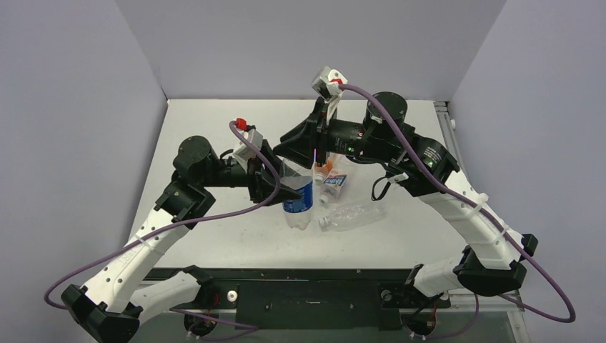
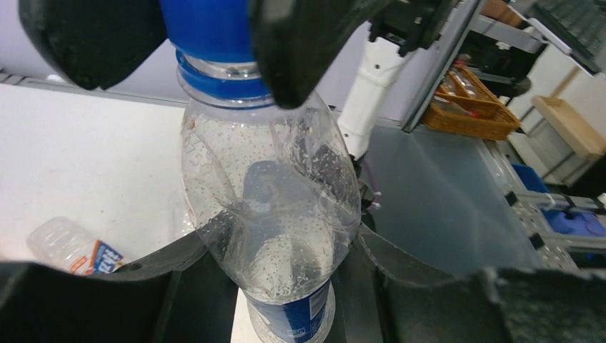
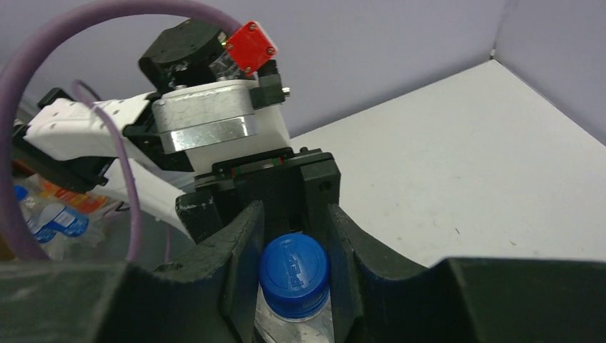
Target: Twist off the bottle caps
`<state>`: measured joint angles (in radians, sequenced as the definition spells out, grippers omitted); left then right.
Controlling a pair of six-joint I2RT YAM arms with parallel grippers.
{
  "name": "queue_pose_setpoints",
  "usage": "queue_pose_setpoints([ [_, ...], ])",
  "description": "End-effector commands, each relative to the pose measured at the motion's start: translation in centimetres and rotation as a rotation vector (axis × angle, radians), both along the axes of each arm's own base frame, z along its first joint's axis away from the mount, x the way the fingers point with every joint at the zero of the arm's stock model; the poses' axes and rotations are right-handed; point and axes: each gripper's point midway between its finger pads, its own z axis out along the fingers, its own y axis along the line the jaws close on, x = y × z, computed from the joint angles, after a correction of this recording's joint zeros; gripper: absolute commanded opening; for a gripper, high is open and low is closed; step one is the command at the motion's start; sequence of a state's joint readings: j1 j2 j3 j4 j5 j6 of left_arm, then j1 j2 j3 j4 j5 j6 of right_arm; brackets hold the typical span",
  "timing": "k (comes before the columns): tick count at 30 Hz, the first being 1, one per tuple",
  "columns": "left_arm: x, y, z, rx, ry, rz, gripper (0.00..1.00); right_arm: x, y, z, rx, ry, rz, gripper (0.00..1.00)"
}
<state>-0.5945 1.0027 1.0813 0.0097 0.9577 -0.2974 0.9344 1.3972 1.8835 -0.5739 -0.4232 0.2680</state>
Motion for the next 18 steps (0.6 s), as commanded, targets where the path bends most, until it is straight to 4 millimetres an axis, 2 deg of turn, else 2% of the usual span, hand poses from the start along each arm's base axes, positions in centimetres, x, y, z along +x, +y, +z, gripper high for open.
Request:
queue_pose_setpoints([
  [1, -2.5, 0.4, 3.7, -0.073, -0.054, -0.125, 0.0, -5.2, 0.1, 2.4, 0.074, -0.059, 0.285, 0.0],
  [3, -2.6, 0.3, 3.8, -0.072, -0.051, -0.137, 0.0, -6.1, 0.0, 2.6, 0.083, -0.06, 0.336, 0.0],
  [5, -2.7, 0.3, 3.8, -0.072, -0.05, -0.14, 0.0, -6.1, -0.1, 2.5, 0.083, -0.058, 0.336, 0.0],
  [6, -2.7, 0.3, 3.7, -0.071, -0.049, -0.14, 0.0, -5.7, -0.1, 2.5, 0.082, -0.061, 0.316, 0.02],
  [7, -2.5, 0.3, 3.7, -0.071, -0.05, -0.13, 0.0, -4.5, -0.3, 2.4, 0.076, -0.061, 0.243, 0.08],
  [8, -2.2, 0.3, 3.4, -0.062, -0.051, -0.117, 0.0, -3.5, -0.7, 2.7, 0.073, -0.068, 0.174, 0.26],
  [9, -1.6, 0.2, 3.6, -0.062, -0.057, -0.08, 0.0, -0.6, -1.6, 2.8, 0.065, -0.071, -0.013, 0.38],
  [10, -1.1, 0.2, 3.0, -0.043, -0.06, -0.053, 0.0, 0.7, -2.3, 3.1, 0.068, -0.069, -0.104, 0.61],
  [11, -0.1, 0.2, 3.1, -0.043, -0.066, 0.003, 0.0, 3.1, -3.7, 2.9, 0.051, -0.065, -0.276, 0.69],
  [12, 0.5, 0.2, 2.3, -0.015, -0.061, 0.033, 0.0, 3.9, -4.3, 3.4, 0.054, -0.065, -0.339, 0.76],
  [13, 1.5, 0.3, 2.2, -0.006, -0.062, 0.091, 0.0, 5.3, -5.5, 3.1, 0.036, -0.059, -0.452, 0.78],
  [14, 2.0, 0.4, 1.8, 0.015, -0.072, 0.119, 0.0, 5.4, -5.5, 3.6, 0.04, -0.059, -0.481, 0.79],
  [15, 2.9, 0.4, 1.5, 0.028, -0.07, 0.169, 0.0, 5.6, -5.7, 3.1, 0.014, -0.053, -0.527, 0.8],
  [17, 4.0, 0.6, 0.9, 0.065, -0.073, 0.223, 0.0, 5.7, -5.7, 3.6, -0.005, -0.052, -0.567, 0.81],
  [18, 4.2, 0.7, 0.6, 0.083, -0.075, 0.234, 0.0, 6.1, -4.8, 2.7, -0.038, -0.043, -0.572, 0.81],
])
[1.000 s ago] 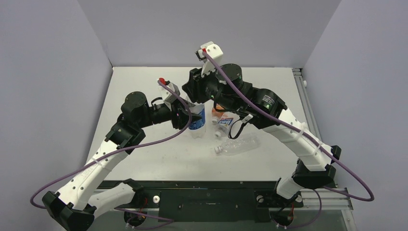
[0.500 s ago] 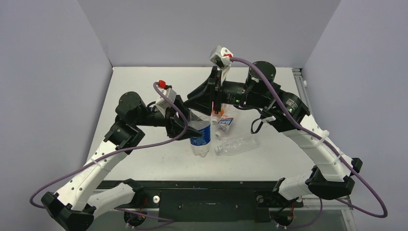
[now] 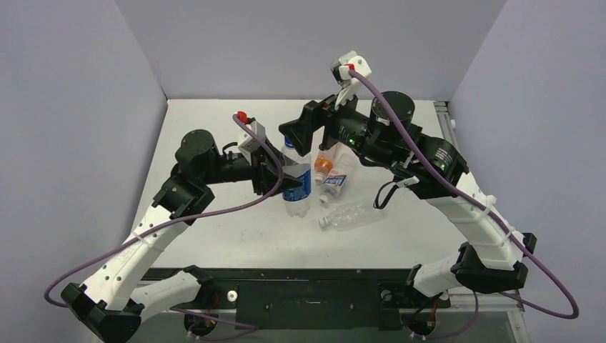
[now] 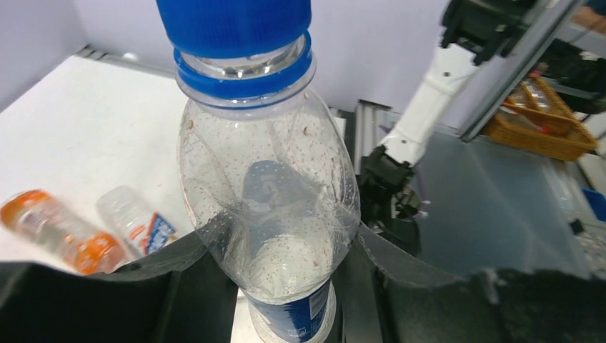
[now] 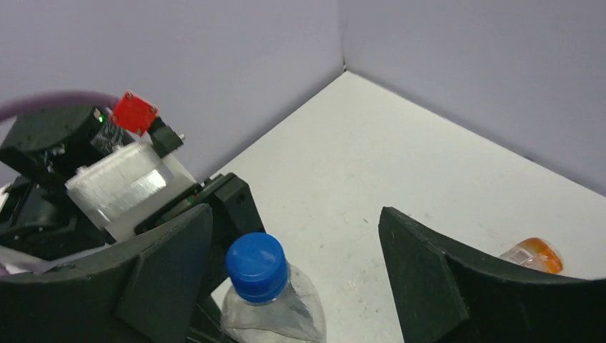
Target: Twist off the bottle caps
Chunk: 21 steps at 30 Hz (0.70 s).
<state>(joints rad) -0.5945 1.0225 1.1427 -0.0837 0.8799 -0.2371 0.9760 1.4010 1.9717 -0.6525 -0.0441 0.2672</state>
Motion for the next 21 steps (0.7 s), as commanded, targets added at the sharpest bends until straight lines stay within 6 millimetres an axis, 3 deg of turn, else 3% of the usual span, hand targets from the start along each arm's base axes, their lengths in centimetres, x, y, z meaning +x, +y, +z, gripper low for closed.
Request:
queue_pose_setpoints([
  [1, 3.0, 0.8, 0.1, 0.063, -0.062, 0.177, 0.0, 2.1, -1.8, 1.2, -0.034, -0.008, -0.244, 0.81],
  [8, 3.4, 1.0, -0.2, 0.092, -0.086, 0.224, 0.0, 2.1, 1.1, -1.0, -0.086, 0.037, -0.206, 0.68],
  [17, 3.8, 1.2, 0.2, 0.077, -0.106, 0.25, 0.0, 2.6, 1.1, -1.8, -0.1, 0.058, -0.241, 0.55],
  [21, 3.9, 1.2, 0.5, 0.066, -0.113, 0.263, 0.0, 2.7, 1.2, -2.5, -0.111, 0.07, -0.249, 0.54],
])
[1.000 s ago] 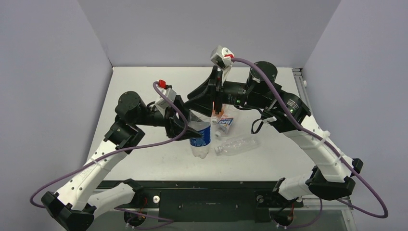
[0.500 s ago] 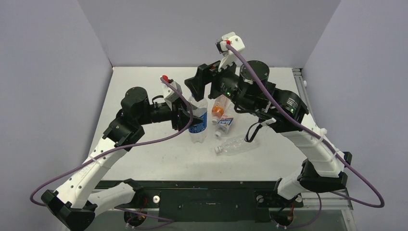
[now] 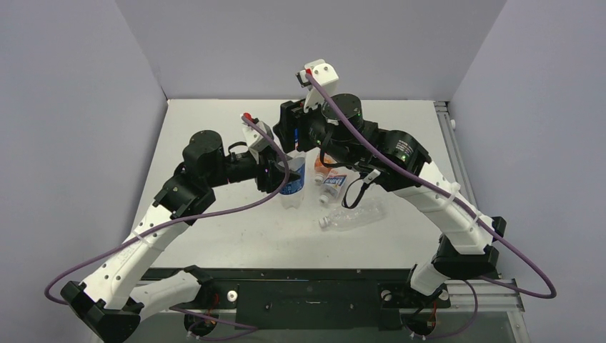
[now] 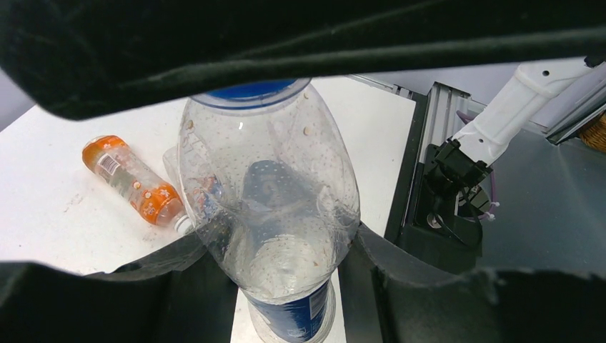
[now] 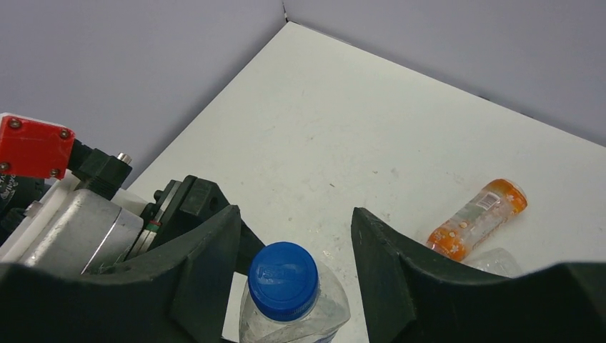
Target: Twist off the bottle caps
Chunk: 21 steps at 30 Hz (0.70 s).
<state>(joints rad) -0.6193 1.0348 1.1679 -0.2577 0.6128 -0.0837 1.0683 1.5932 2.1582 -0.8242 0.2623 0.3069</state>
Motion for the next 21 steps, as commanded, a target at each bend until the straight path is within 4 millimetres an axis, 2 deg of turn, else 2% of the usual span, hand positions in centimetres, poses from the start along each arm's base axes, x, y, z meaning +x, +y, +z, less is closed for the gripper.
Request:
queue_pose_setpoints([
  [1, 0.0, 0.4, 3.5, -0.059, -0.1, 0.025, 0.0, 0.0, -0.9, 0.9, 0.03, -0.01, -0.041, 0.54],
  [4, 0.1, 0.4, 3.6, -0.067, -0.11, 0.031, 0.0, 0.2, -0.9, 0.7, 0.034, -0.006, -0.053, 0.52],
  [10, 0.2, 0.5, 3.9, -0.075, -0.12, 0.038, 0.0, -0.1, -0.8, 1.2, 0.057, -0.009, -0.035, 0.4],
  [12, 0.0, 0.4, 3.8, -0.075, -0.118, 0.032, 0.0, -0.1, -0.8, 1.4, 0.061, -0.011, -0.031, 0.32],
  [17, -0.7, 0.5, 3.6, -0.083, -0.122, 0.003, 0.0, -0.5, -1.1, 2.4, 0.09, -0.035, -0.004, 0.03],
  [19, -1.7, 0.4, 4.0, -0.104, -0.133, -0.036, 0.0, -1.0, -1.4, 3.4, 0.116, -0.049, 0.048, 0.0],
  [20, -2.4, 0.3, 4.1, -0.112, -0.133, -0.076, 0.0, -1.5, -0.9, 3.6, 0.133, -0.047, 0.116, 0.0],
  [21, -3.0, 0.2, 4.5, -0.134, -0.14, -0.098, 0.0, -1.9, -1.1, 4.8, 0.168, -0.071, 0.15, 0.0],
])
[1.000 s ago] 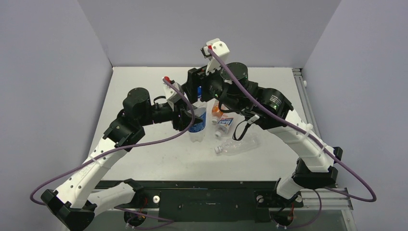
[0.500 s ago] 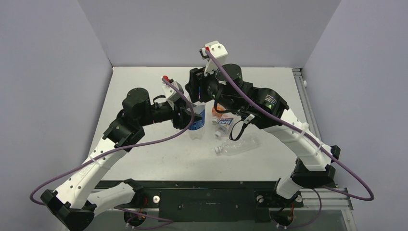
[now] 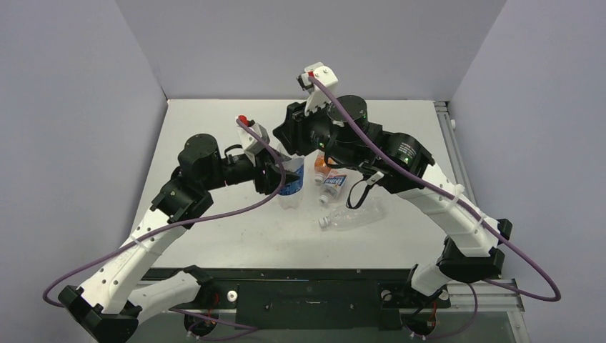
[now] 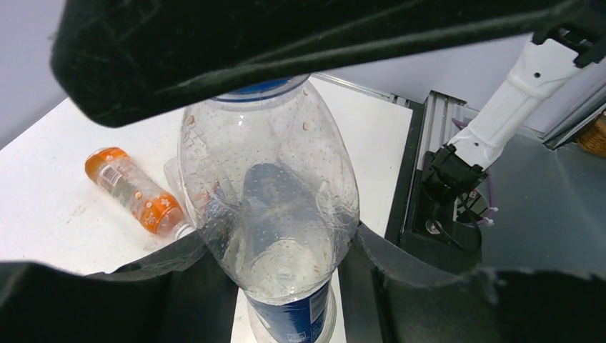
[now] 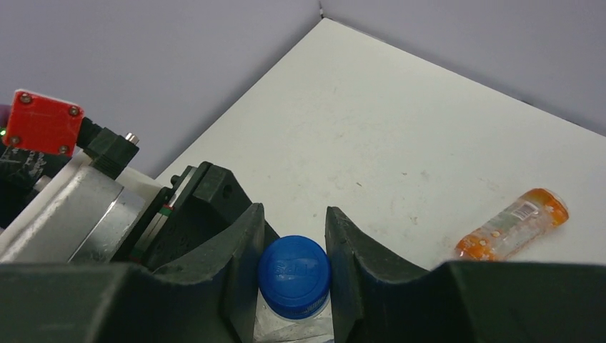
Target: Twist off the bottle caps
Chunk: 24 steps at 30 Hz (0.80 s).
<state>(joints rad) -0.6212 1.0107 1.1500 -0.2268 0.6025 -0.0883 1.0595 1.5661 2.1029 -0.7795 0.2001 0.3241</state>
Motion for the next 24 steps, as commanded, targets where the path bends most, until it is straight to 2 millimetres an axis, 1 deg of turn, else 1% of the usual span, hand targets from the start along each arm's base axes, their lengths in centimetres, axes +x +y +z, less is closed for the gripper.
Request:
queue_pose_setpoints([
  [1, -3.8, -0.1, 4.1, -0.12, -0.118, -0.16, 0.0, -2.4, -0.8, 4.5, 0.142, -0.074, 0.206, 0.0],
  [2, -4.5, -0.2, 4.5, -0.141, -0.122, -0.189, 0.0, -4.5, -0.5, 6.0, 0.194, -0.099, 0.335, 0.0],
  [3, -5.6, -0.3, 5.1, -0.165, -0.129, -0.245, 0.0, -4.7, -0.3, 5.3, 0.19, -0.093, 0.375, 0.0],
  [4, -6.1, -0.2, 5.2, -0.174, -0.127, -0.27, 0.0, -6.1, -0.4, 6.4, 0.225, -0.12, 0.445, 0.0],
  [5, -6.9, -0.3, 5.5, -0.188, -0.119, -0.309, 0.0, -6.4, -0.3, 5.9, 0.22, -0.118, 0.472, 0.0],
  [6, -7.1, -0.3, 5.6, -0.191, -0.112, -0.324, 0.0, -7.4, -0.5, 6.5, 0.239, -0.135, 0.524, 0.0],
  [7, -7.6, -0.3, 5.7, -0.195, -0.1, -0.348, 0.0, -7.7, -0.4, 6.0, 0.235, -0.129, 0.546, 0.0],
  [8, -7.9, -0.3, 5.7, -0.195, -0.097, -0.366, 0.0, -8.5, -0.6, 6.4, 0.245, -0.14, 0.591, 0.0],
  [10, -8.0, -0.4, 5.8, -0.196, -0.093, -0.377, 0.0, -9.2, -0.6, 5.7, 0.236, -0.137, 0.628, 0.0],
  [14, -8.0, -0.5, 5.8, -0.195, -0.087, -0.382, 0.0, -9.5, -0.9, 4.8, 0.206, -0.137, 0.654, 0.0],
  [17, -7.8, -0.6, 5.5, -0.186, -0.079, -0.383, 0.0, -9.3, -1.1, 4.3, 0.174, -0.144, 0.649, 0.0],
  [20, -7.4, -0.6, 5.1, -0.173, -0.08, -0.372, 0.0, -8.7, -1.6, 4.6, 0.165, -0.158, 0.598, 0.0],
  [22, -7.1, -0.7, 4.4, -0.149, -0.084, -0.359, 0.0, -7.6, -2.3, 5.3, 0.172, -0.177, 0.525, 0.0],
  [23, -7.0, -0.7, 4.0, -0.138, -0.083, -0.355, 0.0, -6.3, -3.2, 5.8, 0.178, -0.19, 0.452, 0.0],
  [24, -6.7, -0.6, 3.2, -0.112, -0.089, -0.343, 0.0, -5.7, -3.6, 6.1, 0.192, -0.185, 0.418, 0.0],
])
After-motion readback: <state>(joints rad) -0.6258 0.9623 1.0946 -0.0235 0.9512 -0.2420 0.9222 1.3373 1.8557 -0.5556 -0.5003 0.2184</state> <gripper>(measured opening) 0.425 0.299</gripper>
